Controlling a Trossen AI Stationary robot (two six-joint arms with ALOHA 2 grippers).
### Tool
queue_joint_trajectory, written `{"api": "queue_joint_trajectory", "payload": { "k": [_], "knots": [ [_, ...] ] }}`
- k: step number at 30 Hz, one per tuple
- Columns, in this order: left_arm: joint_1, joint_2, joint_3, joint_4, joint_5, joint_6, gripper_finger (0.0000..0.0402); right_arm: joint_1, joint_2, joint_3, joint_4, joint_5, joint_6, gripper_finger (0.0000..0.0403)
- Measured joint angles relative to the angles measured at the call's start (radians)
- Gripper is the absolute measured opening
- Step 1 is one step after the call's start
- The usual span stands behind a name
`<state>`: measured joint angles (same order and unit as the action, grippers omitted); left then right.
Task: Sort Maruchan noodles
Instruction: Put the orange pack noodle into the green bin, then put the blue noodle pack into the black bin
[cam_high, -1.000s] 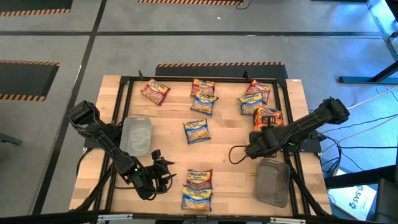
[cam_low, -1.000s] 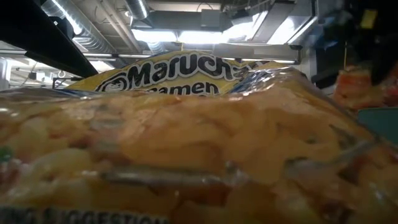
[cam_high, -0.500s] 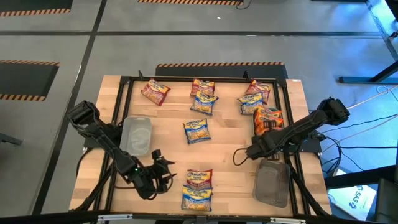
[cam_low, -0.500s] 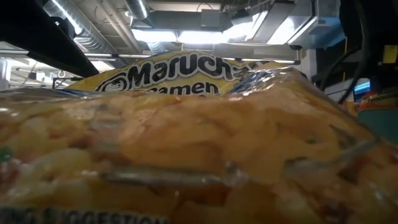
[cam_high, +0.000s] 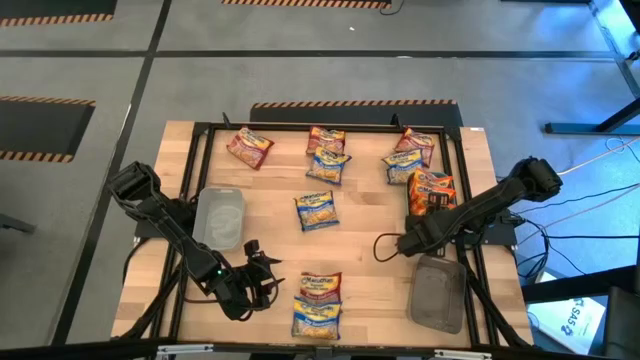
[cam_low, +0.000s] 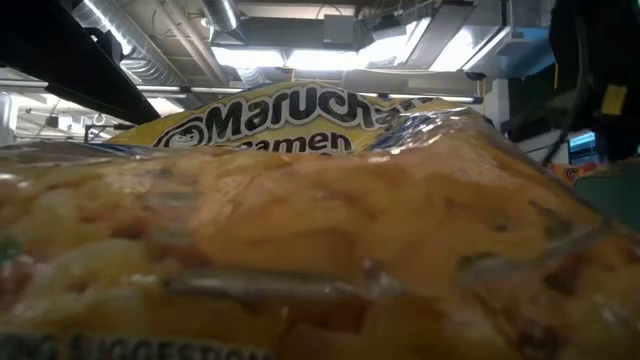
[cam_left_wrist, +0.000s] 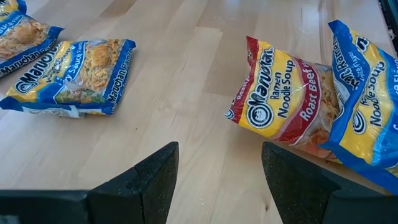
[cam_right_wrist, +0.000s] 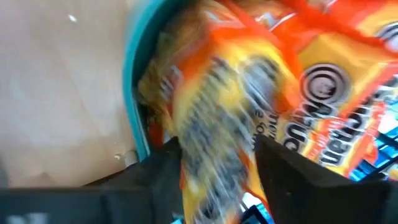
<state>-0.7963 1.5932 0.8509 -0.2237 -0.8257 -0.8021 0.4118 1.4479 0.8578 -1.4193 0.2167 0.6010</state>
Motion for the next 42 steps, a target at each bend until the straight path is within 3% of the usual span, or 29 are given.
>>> {"api": "queue_joint_trajectory", "payload": {
  "k": [5,9,12,15,21,24,29,35,42],
  "knots": [
    [0.006,0.0,0.0,0.0,0.002,0.0,0.0225,0.0,-0.003,0.124,-0.079,0.002,0.048,0.0241],
    [0.015,0.0,0.0,0.0,0.004,0.0,0.0225,0.0,-0.004,0.226,-0.084,0.048,0.091,0.0252],
    [0.019,0.0,0.0,0.002,0.004,0.0,0.0225,0.002,-0.005,0.267,0.017,0.104,0.115,0.0251],
    [0.031,0.0,0.0,0.009,0.0,0.001,0.0225,0.002,-0.005,0.258,0.226,0.191,0.068,0.0247],
    [0.137,0.0,-0.001,0.084,0.082,0.135,0.0225,-0.007,-0.005,0.095,0.858,0.283,-0.348,0.0244],
    [0.193,0.0,-0.001,0.141,0.134,0.221,0.0225,-0.036,-0.005,0.009,1.153,0.232,-0.455,0.0244],
    [0.246,0.0,-0.001,0.197,0.114,0.353,0.0225,-0.08,-0.005,-0.129,1.549,0.109,-0.532,0.0243],
    [0.302,0.0,-0.001,0.272,0.138,0.427,0.0225,-0.115,-0.005,-0.252,1.839,0.076,-0.553,0.0243],
    [0.371,0.0,-0.001,0.428,0.218,0.549,0.0225,-0.111,0.067,-0.258,2.085,0.015,-0.59,0.0243]
  ]
}}
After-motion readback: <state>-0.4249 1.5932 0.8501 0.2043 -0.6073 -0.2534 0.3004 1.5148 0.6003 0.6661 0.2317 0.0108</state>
